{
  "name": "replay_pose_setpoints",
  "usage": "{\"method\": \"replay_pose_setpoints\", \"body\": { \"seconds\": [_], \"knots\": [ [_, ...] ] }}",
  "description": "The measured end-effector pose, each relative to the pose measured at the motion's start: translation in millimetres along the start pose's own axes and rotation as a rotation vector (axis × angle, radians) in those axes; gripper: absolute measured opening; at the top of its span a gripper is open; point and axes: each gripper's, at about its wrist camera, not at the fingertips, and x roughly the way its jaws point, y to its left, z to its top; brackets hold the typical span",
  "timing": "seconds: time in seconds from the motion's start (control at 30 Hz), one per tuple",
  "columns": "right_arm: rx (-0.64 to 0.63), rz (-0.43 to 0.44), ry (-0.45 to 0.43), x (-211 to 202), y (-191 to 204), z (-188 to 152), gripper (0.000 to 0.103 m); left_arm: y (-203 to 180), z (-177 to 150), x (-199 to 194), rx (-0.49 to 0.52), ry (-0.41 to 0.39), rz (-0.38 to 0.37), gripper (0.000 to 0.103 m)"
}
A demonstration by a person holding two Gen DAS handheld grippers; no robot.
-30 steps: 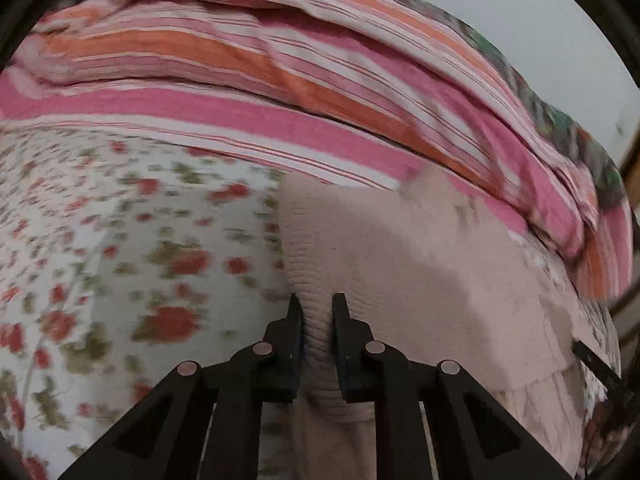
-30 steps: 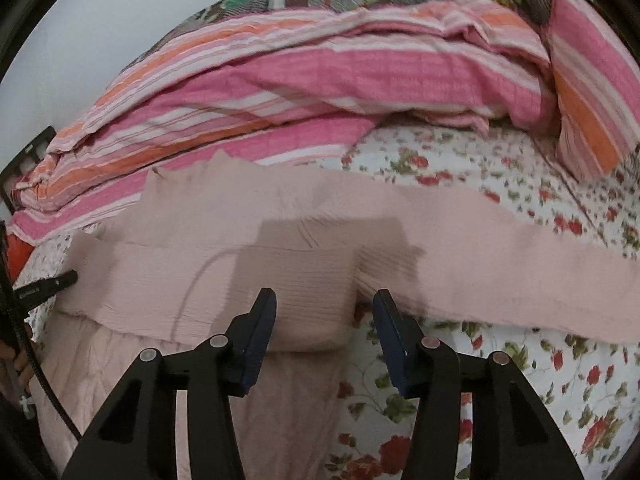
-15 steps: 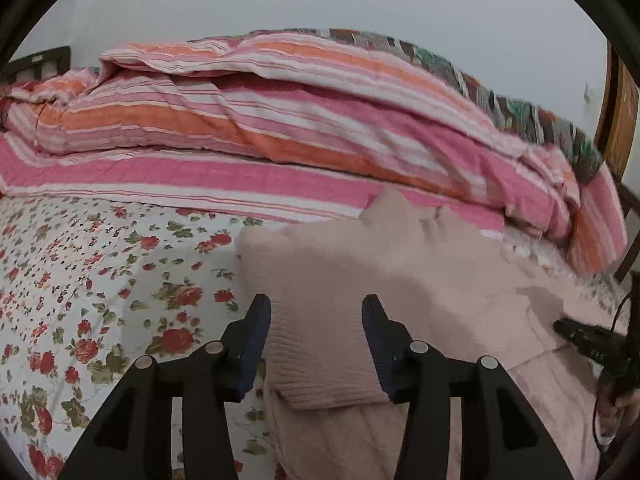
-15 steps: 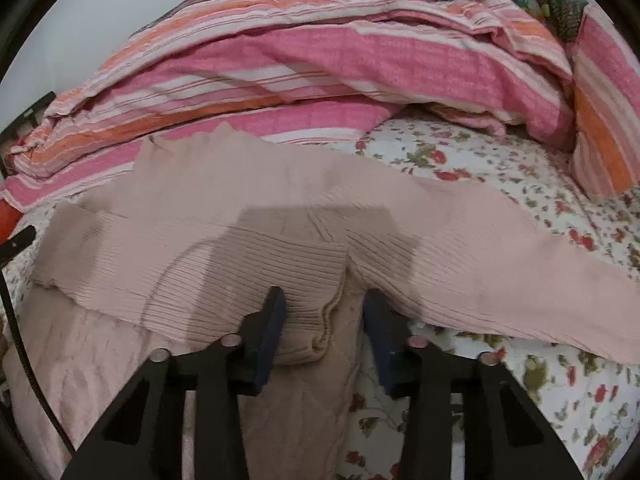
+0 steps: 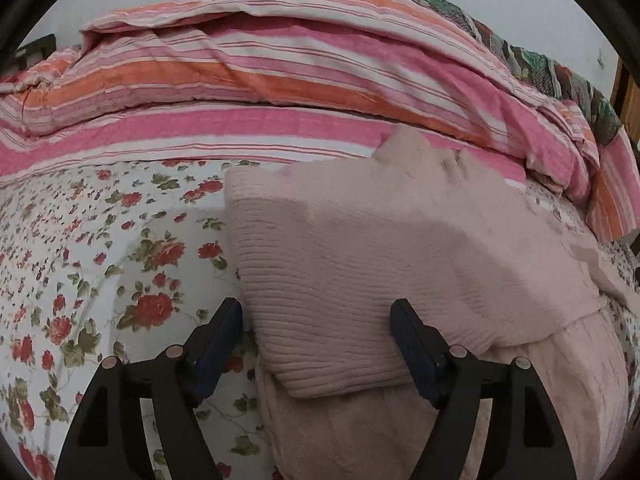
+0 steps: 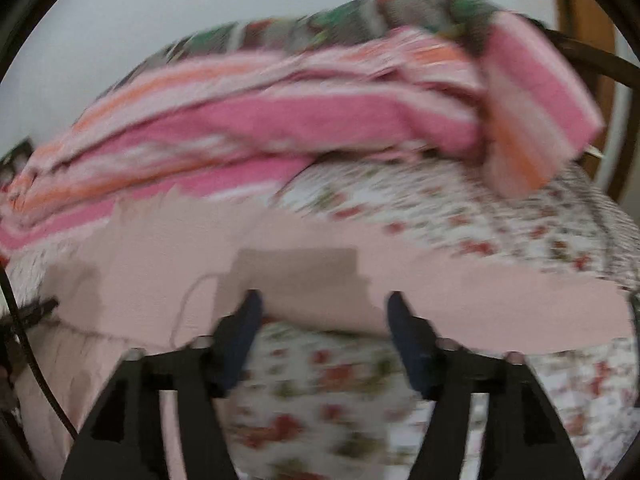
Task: Fold small clothes
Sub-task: 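Lay the sleeve across the sweater body and open the left gripper, then grasp the other sleeve cuff with the right gripper and lift it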
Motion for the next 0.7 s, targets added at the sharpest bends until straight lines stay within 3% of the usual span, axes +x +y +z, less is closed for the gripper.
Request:
{"method": "replay_pose_setpoints", "body": {
  "seconds": [0.1, 0.2, 0.37, 0.47, 0.7],
  "knots": [
    [0.056, -0.077, -0.004, -8.8, -49.2, 2.0, 0.070, -3.6, -0.8, 1.5, 0.011, 0.002, 0.008, 0.077],
    [0.086, -0.140, 0.037, -5.5, -99.3, -16.7, 0.070, -3.6, -0.9, 2.4, 0.012, 0.002, 0.008, 0.078],
    [0.253, -0.061, 0.062, -3.2, -167.0, -61.3, 0.069, -1.4, -0.4, 2.9, -0.001, 0.000, -0.005, 0.079],
    [0.343, -0.030, 0.024, -2.1, -191.6, -67.8, 0.065, -1.6, -0.6, 3.0, -0.002, -0.001, -0.004, 0.079],
    [0.387, -0.090, -0.009, 13.9, -210.1, -51.3, 0.064, -0.2, -1.3, 4.2, -0.015, 0.000, -0.020, 0.080]
  ]
}}
